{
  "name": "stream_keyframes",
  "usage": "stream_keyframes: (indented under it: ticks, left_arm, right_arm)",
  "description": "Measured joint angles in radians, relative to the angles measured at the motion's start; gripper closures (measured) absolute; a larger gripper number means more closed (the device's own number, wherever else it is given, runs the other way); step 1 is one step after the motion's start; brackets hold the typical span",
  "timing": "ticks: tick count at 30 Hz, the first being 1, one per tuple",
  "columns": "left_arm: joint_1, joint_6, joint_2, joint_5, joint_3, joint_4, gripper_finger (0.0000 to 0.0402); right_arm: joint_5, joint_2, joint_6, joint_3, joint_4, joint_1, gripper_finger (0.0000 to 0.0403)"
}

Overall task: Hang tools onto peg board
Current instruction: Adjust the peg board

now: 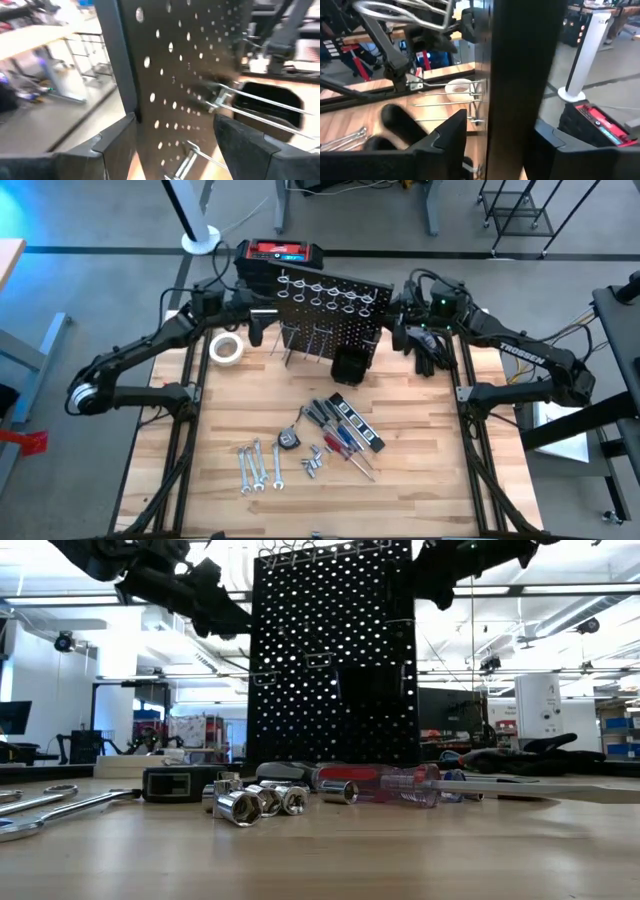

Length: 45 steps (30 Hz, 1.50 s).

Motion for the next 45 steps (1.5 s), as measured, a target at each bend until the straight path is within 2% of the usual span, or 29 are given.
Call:
stream_keyframes:
  ticks: [5,14,22,30,39,45]
  left_arm:
    - [-0.016,-0.057,-0.017,0.054,-0.002,-0.035,0.0151]
    - [-0.145,-0.113,-0.123,0.028,-0.003,-0.186,0.0173]
    - [-0.364,-0.187,-0.263,-0.232,-0.052,-0.232,0.0198]
    - [-0.567,-0.317,-0.355,-0.423,-0.105,-0.232,0.0208]
    - [-0.849,-0.391,-0.356,-0.753,-0.135,-0.233,0.0208]
    - [-0.948,-0.403,-0.329,-0.868,-0.135,-0.226,0.0208]
  right_arm:
    - [0.000,0.022,-0.016,0.000,0.029,-0.001,0.0278]
    - [-0.063,0.111,-0.045,0.009,0.075,-0.008,0.0290]
    - [-0.148,0.194,-0.079,0.039,0.096,-0.021,0.0291]
    - [-0.229,0.256,-0.131,0.103,0.096,-0.037,0.0302]
    - [-0.231,0.295,-0.175,0.210,0.036,-0.100,0.0307]
    - [-0.256,0.283,-0.204,0.238,-0.014,-0.148,0.0311]
